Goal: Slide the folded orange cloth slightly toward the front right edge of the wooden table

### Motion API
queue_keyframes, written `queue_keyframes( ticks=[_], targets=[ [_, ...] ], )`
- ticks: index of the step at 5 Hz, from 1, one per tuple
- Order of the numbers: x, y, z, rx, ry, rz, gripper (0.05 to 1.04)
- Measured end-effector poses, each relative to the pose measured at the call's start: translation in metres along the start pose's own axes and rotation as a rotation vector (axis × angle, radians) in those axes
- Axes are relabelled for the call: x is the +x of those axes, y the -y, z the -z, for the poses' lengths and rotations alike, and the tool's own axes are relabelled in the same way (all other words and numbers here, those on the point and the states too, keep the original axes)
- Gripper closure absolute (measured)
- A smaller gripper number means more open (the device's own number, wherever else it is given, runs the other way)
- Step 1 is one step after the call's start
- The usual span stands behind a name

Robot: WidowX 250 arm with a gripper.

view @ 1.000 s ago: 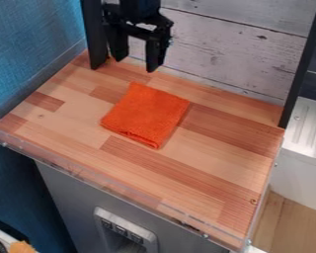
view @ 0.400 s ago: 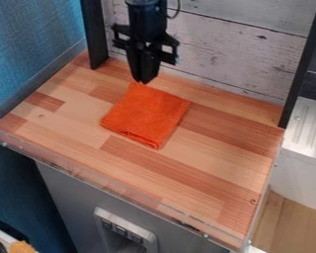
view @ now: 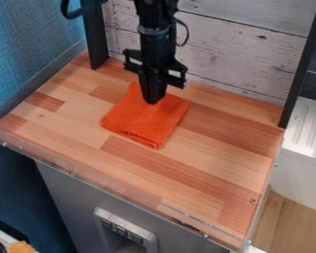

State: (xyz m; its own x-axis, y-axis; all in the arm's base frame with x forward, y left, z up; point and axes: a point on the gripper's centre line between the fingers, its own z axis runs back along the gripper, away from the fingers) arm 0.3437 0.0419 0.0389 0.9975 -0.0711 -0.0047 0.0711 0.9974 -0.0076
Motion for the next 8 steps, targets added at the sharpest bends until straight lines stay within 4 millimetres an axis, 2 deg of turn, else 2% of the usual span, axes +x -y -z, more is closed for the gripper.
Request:
queue_keyframes(
  ticks=[2,3,5,8],
  targets=[
    [0.0,0.001,0.025,0.006,-0.012,0.005,1.02],
    [0.001,0.001,0.028,0.018,-0.007,0.008,1.02],
    [-0.012,0.024,0.029,0.028,-0.01,-0.008,1.02],
    [-0.019,0.061,0.03,0.013,0.023,-0.049,1.02]
  ],
)
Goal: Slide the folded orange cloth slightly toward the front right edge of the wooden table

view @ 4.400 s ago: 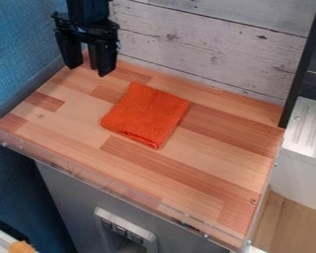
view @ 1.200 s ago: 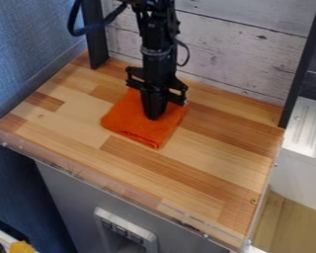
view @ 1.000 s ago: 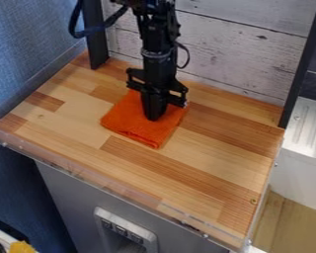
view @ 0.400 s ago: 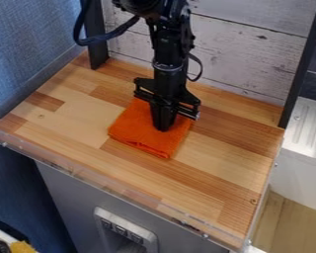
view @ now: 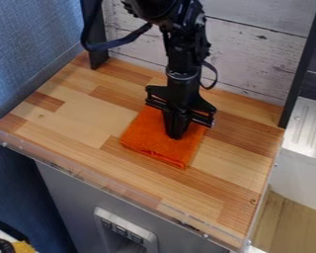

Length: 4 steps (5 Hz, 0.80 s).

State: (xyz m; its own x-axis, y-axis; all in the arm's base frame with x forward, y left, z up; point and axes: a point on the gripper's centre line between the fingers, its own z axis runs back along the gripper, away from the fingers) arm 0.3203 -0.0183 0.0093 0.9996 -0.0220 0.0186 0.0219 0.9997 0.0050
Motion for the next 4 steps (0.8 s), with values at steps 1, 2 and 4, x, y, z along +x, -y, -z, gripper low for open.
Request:
queue_keyframes(
  ticks=[1,2,4],
  targets=[
    [0.0,0.004,0.0,-0.007,0.001,-0.017,1.006],
    [-0.004,0.013,-0.003,-0.009,-0.033,-0.009,0.86],
    [-0.013,-0.006,-0.04,-0.014,-0.051,-0.008,0.32]
  ],
)
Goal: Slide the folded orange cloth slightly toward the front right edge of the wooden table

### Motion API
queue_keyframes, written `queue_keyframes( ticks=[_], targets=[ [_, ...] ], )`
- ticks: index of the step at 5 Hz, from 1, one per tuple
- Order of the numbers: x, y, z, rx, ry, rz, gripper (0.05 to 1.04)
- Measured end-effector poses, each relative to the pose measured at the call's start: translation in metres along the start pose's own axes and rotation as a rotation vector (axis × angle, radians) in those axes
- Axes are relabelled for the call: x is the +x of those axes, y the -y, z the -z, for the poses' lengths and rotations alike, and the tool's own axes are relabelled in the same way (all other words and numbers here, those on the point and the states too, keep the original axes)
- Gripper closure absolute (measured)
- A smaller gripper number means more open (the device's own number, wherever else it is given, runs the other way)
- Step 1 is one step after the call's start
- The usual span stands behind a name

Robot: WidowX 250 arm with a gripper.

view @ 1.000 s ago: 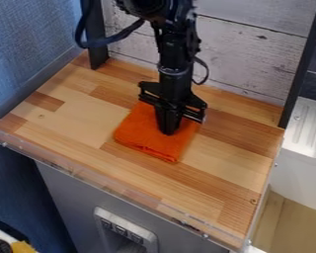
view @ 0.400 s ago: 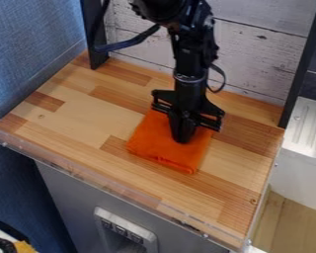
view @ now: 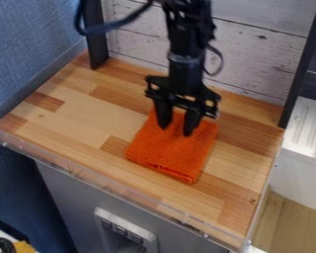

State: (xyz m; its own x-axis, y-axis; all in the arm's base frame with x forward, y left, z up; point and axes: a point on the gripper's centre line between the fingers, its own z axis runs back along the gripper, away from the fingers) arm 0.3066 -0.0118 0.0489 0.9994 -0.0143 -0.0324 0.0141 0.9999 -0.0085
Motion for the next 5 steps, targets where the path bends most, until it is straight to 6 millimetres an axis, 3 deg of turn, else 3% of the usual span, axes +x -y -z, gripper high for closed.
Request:
queue_keyframes(
  ticks=[1,3,5],
  targets=[
    [-0.003,-0.02,-0.023,-0.001,0.011,0.001,0.089],
    [-0.018,-0.058,-0.058,0.001,0.034,-0.005,0.086],
    [-0.018,-0.08,-0.076,0.006,0.046,-0.007,0.085]
  ],
)
